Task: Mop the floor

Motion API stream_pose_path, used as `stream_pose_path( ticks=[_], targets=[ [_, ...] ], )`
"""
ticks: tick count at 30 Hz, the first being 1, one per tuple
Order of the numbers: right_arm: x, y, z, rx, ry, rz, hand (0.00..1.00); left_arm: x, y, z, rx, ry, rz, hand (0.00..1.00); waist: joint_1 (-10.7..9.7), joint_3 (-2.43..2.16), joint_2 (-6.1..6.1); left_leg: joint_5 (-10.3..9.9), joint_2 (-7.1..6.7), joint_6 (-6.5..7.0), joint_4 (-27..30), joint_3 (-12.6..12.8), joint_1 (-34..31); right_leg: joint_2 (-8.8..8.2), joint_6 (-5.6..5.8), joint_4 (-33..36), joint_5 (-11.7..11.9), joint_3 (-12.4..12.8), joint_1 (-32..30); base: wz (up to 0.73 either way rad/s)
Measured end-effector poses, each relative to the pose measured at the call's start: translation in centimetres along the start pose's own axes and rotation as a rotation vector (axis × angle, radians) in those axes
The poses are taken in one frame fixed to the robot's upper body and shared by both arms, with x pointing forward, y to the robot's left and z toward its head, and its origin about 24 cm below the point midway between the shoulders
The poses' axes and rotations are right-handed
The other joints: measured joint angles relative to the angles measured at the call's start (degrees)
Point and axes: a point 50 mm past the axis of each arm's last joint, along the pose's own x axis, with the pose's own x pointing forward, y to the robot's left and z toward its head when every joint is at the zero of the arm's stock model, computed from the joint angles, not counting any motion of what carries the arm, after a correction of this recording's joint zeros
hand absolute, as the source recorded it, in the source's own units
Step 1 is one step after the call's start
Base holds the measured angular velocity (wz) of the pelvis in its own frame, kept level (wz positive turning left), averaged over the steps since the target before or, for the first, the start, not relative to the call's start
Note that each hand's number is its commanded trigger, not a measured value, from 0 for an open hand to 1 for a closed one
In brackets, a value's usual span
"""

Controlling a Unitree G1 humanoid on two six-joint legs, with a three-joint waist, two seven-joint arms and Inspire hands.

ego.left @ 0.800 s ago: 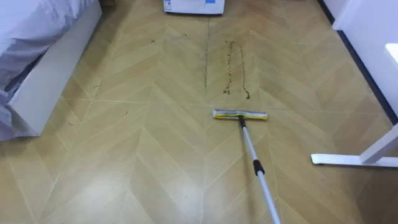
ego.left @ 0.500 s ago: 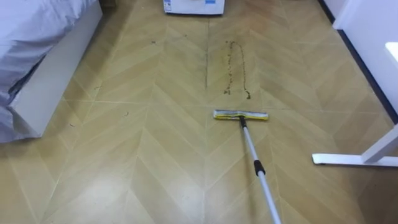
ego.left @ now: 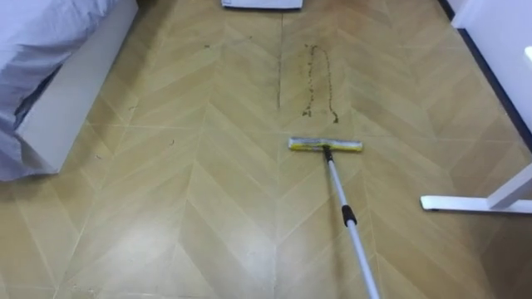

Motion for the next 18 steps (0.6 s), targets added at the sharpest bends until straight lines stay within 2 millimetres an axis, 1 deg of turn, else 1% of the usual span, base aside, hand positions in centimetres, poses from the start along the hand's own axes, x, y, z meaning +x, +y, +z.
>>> stream_pose_path(
  ticks=[1,2,3,4,5,6,7,8,9,10,11,12,13,14,15,16,17,18],
  targets=[
    [0.0,0.0,-0.1,0.007,0.007,0.002,1.0,0.0,0.0,0.1,-0.001,-0.002,0.001,0.0,0.0,0.04,-0.16,0.0,-0.13,0.04,0.6,0.0,-0.6,-0.28,0.05,0.8,-0.4,-0.3,-0.8,0.16],
    [0.0,0.1,-0.2,0.017,0.018,0.008,1.0,0.0,0.1,0.4,0.0,-0.009,0.003,0.0,0.2,-0.03,-0.71,-0.3,-0.53,0.35,2.3,-0.1,-2.4,-0.82,0.03,2.7,-1.5,-0.4,-2.4,0.23],
    [0.0,0.1,-0.1,0.031,0.023,0.01,1.0,0.0,0.1,0.9,0.001,-0.019,0.001,0.0,0.2,0.07,-0.89,-1.3,-0.57,0.52,5.2,-0.1,-5.0,-1.18,0.01,5.0,-2.8,-0.6,-4.3,0.25],
    [0.0,0.1,0.1,0.037,0.022,0.011,1.0,0.0,0.0,1.1,0.001,-0.025,-0.003,0.0,0.2,0.21,-0.4,-1.8,-0.44,0.46,7.1,-0.1,-6.3,-1.26,-0.07,6.6,-3.2,-0.7,-5.5,0.24],
    [0.0,0.2,0.2,0.043,0.022,0.014,1.0,-0.1,0.0,1.4,0.001,-0.029,-0.009,0.0,0.4,0.73,-0.64,-2.6,-0.43,0.31,10.7,-0.2,-8.9,-1.6,-0.23,9.4,-4.3,-0.8,-7.6,0.14],
    [0.0,0.1,0.2,0.054,0.028,0.017,1.0,0.0,-0.1,1.3,0.0,-0.023,-0.015,0.0,1.0,0.7,-0.42,-3.8,0.03,0.04,14.5,-0.2,-11.6,-1.54,-0.57,11.8,-5.5,-0.9,-9.6,0.08],
    [0.0,0.1,0.1,0.061,0.034,0.018,1.0,0.0,-0.1,1.3,0.0,-0.016,-0.018,0.0,1.4,0.7,-0.37,-4.4,0.2,-0.25,16.9,-0.3,-13.0,-1.52,-0.73,13.5,-6.3,-0.9,-10.8,0.06],
    [0.0,0.2,0.1,0.077,0.039,0.022,1.0,0.0,-0.1,1.2,0.0,-0.008,-0.022,0.0,2.0,0.75,-0.24,-5.2,0.29,-0.77,21.7,-0.6,-16.2,-1.52,-1.03,16.8,-7.9,-0.9,-13.3,0.18],
    [-0.1,0.1,0.7,0.091,0.026,0.023,1.0,0.0,-0.1,1.2,0.0,-0.006,-0.025,0.0,2.0,0.61,-0.39,-5.4,0.35,-1.01,26.8,-0.6,-19.9,-1.67,-1.8,20.0,-9.7,-0.8,-15.7,0.25],
    [-0.1,0.1,0.9,0.1,0.026,0.023,1.0,0.0,-0.1,1.2,0.001,-0.007,-0.025,0.0,2.1,0.58,-0.29,-5.3,0.54,-1.02,29.2,-0.6,-21.5,-1.85,-2.12,21.6,-10.3,-0.7,-16.8,0.28],
    [-0.2,-0.1,1.3,0.113,0.026,0.021,1.0,0.0,-0.1,1.0,0.004,0.005,-0.028,0.0,2.4,0.52,-0.08,-5.2,1.32,-1.18,33.4,-0.6,-24.2,-1.51,-2.81,24.5,-11.4,-0.5,-18.7,0.2],
    [-0.3,-0.3,1.7,0.12,0.022,0.017,1.0,0.1,0.0,0.9,0.005,0.013,-0.029,0.0,3.0,0.48,0.03,-4.4,1.73,-2.5,38.2,-0.6,-27.1,-1.43,-3.28,27.2,-12.6,-0.3,-20.2,0.13],
    [-0.4,-0.4,2.0,0.122,0.02,0.014,1.0,0.1,0.0,0.9,0.006,0.016,-0.03,0.0,3.6,0.47,0.02,-3.5,2.06,-3.01,40.7,-0.8,-28.4,-1.45,-3.35,28.5,-13.2,-0.1,-20.7,0.0],
    [-0.5,-0.9,2.4,0.132,0.019,0.006,1.0,0.1,-0.1,0.7,-0.001,0.021,-0.034,0.0,4.6,0.49,0.14,-0.7,2.38,-3.19,45.6,-1.0,-31.1,-1.46,-3.63,30.5,-14.2,0.0,-21.3,-0.2],
    [-0.7,-1.4,3.2,0.143,0.006,0.002,1.0,0.1,0.0,0.5,-0.03,0.032,-0.042,0.0,5.6,0.58,0.34,3.0,2.56,-3.27,49.9,-1.2,-33.9,-0.97,-3.67,32.1,-15.0,1.0,-21.7,-0.23],
    [-0.8,-1.7,3.6,0.151,-0.003,0.001,1.0,0.1,0.0,0.3,-0.042,0.04,-0.048,0.0,6.2,0.79,0.21,4.8,2.59,-3.33,51.8,-1.2,-35.0,-0.8,-3.75,32.7,-15.2,1.3,-21.7,-0.23],
    [-1.0,-2.3,4.4,0.158,-0.019,-0.004,1.0,0.1,0.0,0.1,-0.047,0.047,-0.057,0.0,6.7,0.65,0.44,6.7,2.43,-3.49,53.2,-1.1,-36.7,-0.46,-4.02,33.6,-15.4,1.9,-21.8,0.0],
    [-1.4,-2.8,5.6,0.165,-0.045,-0.004,1.0,0.1,0.2,0.2,-0.033,0.042,-0.061,0.0,6.7,0.76,0.67,5.9,2.2,-3.0,50.8,-1.0,-38.1,-0.47,-4.09,34.7,-15.8,2.0,-22.3,0.07]
  ],
)
